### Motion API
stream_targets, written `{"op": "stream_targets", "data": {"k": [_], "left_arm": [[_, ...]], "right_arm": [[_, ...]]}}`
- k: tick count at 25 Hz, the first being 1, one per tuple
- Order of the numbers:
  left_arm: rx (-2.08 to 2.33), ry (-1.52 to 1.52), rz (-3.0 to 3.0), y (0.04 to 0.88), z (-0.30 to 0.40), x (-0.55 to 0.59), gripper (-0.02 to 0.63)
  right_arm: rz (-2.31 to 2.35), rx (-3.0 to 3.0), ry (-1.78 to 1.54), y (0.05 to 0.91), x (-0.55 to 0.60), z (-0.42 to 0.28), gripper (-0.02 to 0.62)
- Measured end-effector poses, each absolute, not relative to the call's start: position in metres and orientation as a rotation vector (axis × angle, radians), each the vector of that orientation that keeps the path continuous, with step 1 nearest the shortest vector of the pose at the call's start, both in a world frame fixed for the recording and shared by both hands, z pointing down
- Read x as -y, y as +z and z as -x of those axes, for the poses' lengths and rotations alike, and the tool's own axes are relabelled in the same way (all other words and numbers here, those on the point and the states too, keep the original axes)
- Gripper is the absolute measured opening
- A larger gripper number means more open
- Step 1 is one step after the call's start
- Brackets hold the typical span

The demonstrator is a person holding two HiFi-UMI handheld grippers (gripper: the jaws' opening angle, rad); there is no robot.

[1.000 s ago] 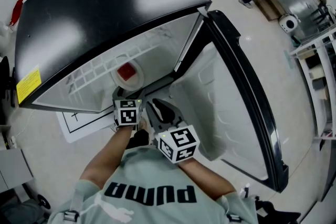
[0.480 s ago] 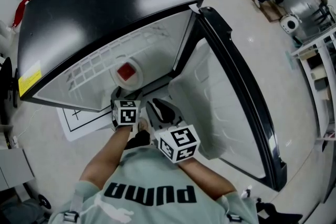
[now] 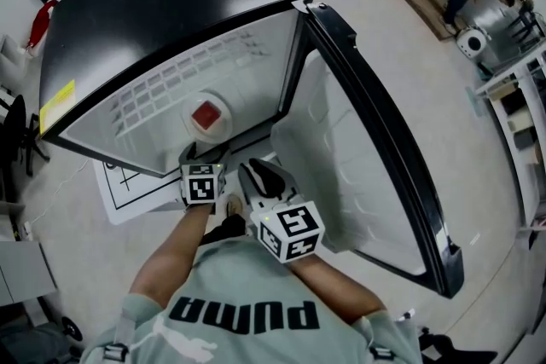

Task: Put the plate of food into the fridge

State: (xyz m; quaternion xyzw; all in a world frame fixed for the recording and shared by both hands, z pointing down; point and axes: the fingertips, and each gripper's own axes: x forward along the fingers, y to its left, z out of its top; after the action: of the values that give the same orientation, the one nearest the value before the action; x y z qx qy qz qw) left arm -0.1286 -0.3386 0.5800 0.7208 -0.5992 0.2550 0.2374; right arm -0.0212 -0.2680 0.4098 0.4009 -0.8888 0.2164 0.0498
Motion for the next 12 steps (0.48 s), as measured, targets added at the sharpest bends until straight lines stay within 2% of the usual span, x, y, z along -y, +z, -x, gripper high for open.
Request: {"op": "stream_targets", "data": {"k": [12], "left_arm": [[1.704,0.301,-2.136,0.485,0.114,0.301,0.38]], "right_arm": [[-1.23,2.749,0.528,0.396,0.245,0.01,0.08]]}}
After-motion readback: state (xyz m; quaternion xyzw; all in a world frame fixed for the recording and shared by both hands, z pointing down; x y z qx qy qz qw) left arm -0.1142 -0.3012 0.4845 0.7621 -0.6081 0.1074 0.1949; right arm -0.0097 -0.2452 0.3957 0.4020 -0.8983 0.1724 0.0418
